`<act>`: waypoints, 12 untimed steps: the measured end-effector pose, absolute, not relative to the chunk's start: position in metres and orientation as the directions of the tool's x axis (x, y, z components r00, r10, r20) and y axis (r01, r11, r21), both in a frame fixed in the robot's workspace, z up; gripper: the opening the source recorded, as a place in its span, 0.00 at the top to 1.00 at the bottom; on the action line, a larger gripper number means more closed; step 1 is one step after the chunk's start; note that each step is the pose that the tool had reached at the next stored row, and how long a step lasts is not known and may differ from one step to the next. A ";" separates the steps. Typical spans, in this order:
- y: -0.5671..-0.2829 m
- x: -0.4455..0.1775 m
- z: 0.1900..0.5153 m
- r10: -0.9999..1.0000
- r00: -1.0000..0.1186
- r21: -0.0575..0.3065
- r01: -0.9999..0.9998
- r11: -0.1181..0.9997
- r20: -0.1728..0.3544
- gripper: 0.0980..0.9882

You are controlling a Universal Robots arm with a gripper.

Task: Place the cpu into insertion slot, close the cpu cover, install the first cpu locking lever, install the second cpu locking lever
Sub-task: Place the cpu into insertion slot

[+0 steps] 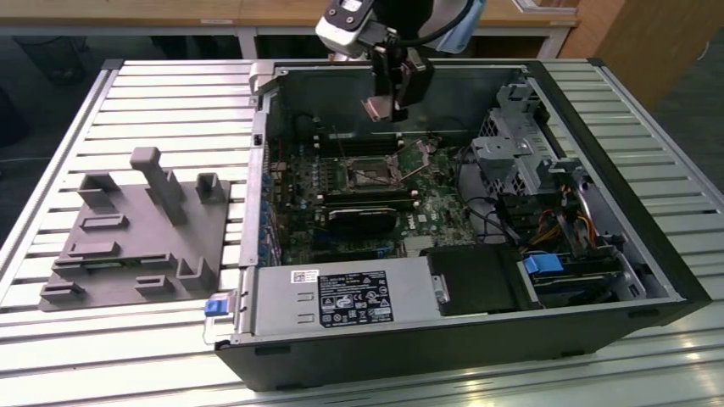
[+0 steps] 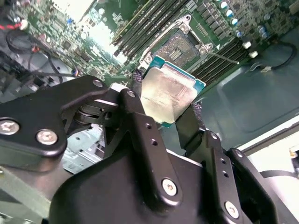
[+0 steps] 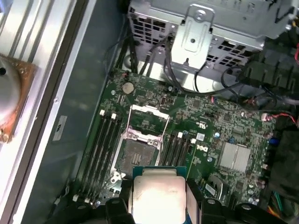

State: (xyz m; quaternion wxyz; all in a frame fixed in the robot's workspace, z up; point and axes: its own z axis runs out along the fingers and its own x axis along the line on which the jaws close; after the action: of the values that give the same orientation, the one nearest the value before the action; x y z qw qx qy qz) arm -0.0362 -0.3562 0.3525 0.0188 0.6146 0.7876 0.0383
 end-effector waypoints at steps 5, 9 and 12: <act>-0.356 -0.036 0.351 0.986 -0.166 0.083 0.983 0.164 0.016 0.50; -0.356 -0.036 0.350 0.995 -0.102 0.083 0.991 0.100 0.016 0.50; -0.356 -0.036 0.350 0.998 -0.068 0.083 0.994 0.067 0.016 0.50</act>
State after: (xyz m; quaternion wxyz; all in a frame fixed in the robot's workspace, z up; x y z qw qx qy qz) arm -0.0362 -0.3562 0.3496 0.0227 0.6821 0.7300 0.0357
